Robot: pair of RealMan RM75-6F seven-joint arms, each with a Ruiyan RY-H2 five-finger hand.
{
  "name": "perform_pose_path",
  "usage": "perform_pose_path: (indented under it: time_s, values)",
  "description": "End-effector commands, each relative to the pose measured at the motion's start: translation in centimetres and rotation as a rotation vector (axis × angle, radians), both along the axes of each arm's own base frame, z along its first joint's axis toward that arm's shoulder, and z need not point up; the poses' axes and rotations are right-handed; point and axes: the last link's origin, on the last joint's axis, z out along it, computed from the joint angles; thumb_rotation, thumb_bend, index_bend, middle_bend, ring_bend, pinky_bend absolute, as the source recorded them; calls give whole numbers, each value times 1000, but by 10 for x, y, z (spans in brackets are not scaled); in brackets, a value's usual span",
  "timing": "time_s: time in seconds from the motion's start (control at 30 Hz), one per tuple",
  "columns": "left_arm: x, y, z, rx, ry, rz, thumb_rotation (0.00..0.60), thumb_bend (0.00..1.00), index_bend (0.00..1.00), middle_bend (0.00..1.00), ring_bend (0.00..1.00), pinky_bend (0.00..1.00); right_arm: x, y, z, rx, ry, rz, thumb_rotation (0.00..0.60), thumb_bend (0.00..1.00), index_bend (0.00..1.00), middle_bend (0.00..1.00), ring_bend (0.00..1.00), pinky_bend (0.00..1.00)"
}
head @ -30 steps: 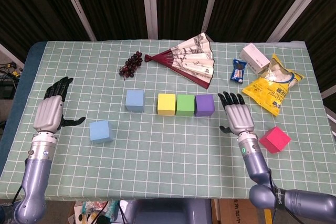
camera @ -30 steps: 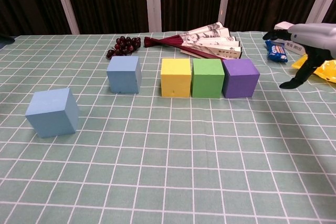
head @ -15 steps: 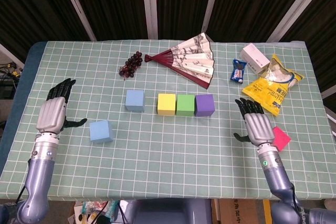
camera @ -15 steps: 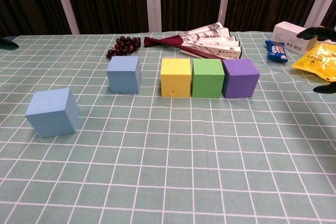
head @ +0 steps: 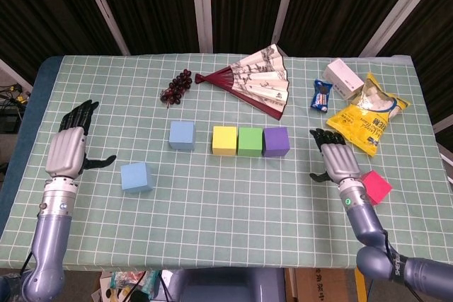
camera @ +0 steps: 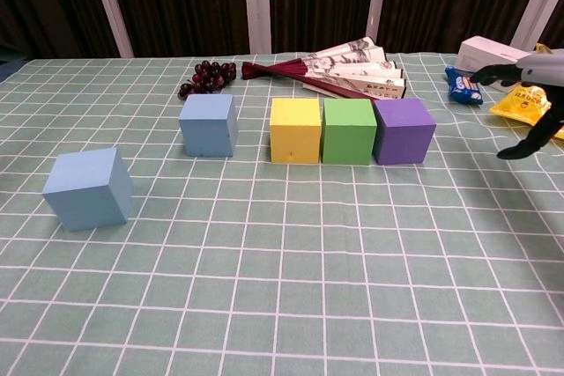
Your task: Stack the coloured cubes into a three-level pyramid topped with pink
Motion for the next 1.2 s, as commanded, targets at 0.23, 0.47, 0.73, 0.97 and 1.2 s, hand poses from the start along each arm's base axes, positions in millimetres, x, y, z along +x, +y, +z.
perform_pose_path:
  time_s: [0.23,0.47,0.73,0.97,1.2]
  values:
    - [-1,1,6,11,-11,3,600,110,0,1,0,0,18,-18,-22,41,12,-6,600,236,0,149,0,0]
    - [-1,3,13,34,-26,5,600,110,0,1,0,0,18,-23,-36,58,37,-32,600,236,0,152,0,0]
    - [-5,4,14,33,-27,15,600,110,0,1,0,0,16,-22,-52,86,40,-49,600,235,0,203,18,0]
    - [-5,5,14,32,-29,16,600,110,0,1,0,0,19,-22,-59,94,37,-44,600,236,0,203,18,0]
    - [-5,5,12,25,-26,18,600,110,0,0,0,0,20,-20,-63,102,33,-41,600,236,0,203,18,0]
